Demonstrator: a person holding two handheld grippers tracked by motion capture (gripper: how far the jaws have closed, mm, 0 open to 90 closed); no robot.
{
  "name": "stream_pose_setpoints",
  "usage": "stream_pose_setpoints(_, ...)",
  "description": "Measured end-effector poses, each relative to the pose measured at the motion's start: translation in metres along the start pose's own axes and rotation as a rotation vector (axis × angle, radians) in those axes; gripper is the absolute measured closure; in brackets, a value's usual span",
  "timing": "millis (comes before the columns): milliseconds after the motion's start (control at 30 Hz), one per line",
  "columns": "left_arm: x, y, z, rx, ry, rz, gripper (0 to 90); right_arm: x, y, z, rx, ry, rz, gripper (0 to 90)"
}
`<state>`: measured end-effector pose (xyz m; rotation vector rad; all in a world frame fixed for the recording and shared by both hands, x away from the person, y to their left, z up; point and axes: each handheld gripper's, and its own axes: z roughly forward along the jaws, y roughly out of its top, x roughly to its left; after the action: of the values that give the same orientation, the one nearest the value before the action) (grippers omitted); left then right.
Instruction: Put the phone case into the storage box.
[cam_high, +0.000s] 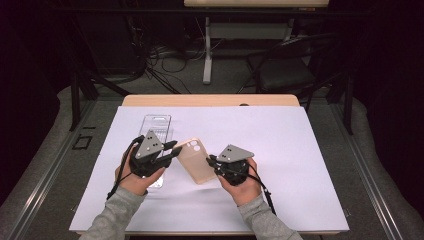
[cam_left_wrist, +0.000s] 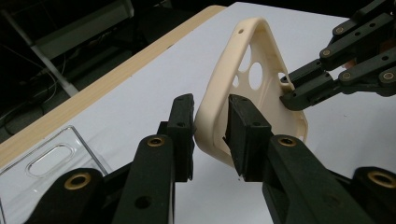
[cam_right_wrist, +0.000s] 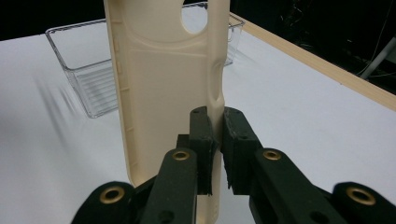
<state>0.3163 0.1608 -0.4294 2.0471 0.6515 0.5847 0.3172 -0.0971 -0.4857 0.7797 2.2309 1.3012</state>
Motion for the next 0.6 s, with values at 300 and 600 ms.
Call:
stream_pose_setpoints(300,0.0011,-0.0009,0.0005,0.009,0.003,-0.003,76.7,0.0006,0.0,0.0001,-0.001,0.003,0.001,83.3)
stream_pose_setpoints(600,0.0011,-0.001,0.0001,0.021,0.002,-0.002,77.9,0.0005,-0.0002,0.0004,0.001,0.004,0.0,83.3)
